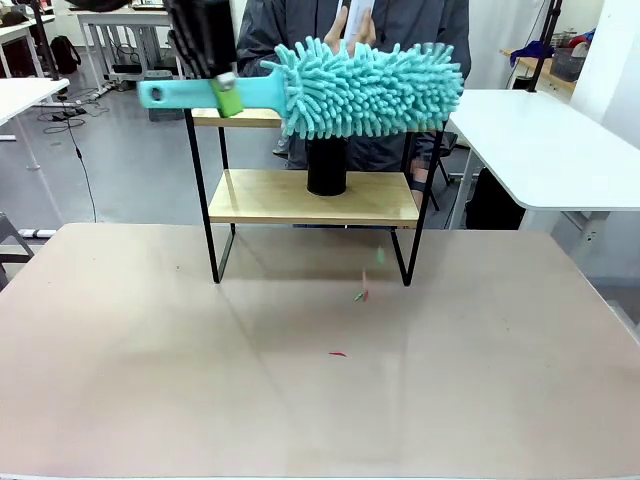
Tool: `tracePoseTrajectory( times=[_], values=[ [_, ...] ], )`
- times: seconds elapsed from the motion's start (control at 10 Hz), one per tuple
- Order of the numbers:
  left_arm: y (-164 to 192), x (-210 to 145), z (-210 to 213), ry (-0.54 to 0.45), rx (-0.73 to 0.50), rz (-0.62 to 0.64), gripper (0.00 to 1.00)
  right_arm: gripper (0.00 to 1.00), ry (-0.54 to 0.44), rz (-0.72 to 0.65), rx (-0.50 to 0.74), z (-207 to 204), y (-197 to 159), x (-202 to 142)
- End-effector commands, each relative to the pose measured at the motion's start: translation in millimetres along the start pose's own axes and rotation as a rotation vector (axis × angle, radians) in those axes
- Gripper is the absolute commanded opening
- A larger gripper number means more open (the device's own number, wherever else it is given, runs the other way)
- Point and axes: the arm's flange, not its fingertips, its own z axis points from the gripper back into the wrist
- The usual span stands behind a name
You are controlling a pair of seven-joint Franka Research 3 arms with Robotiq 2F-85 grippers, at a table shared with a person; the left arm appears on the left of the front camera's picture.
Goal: Clean the shelf.
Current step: Clean the remaining tier of the Shelf with the Duster once objects are removed.
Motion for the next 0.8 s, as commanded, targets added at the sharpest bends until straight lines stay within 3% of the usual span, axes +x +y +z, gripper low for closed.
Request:
tracePoseTrajectory(
  times=[0.0, 0.4, 0.5, 0.7],
  values=[
    [7, -28, 18, 0.013, -0.070, -0.094, 0.13, 1.00, -0.013, 0.021, 0.028, -3, 0, -1],
    [13, -51, 31, -0.075, -0.067, -0.043, 0.13, 1.00, -0.013, 0.021, 0.028, -3, 0, -1],
    [19, -76, 45, -0.151, -0.025, 0.010, 0.13, 1.00, -0.013, 0.021, 0.028, -3, 0, -1],
    [30, -162, 93, -0.372, 0.050, 0.206, 0.13, 1.00, -0.013, 0.021, 0.028, -3, 0, -1]
  ],
)
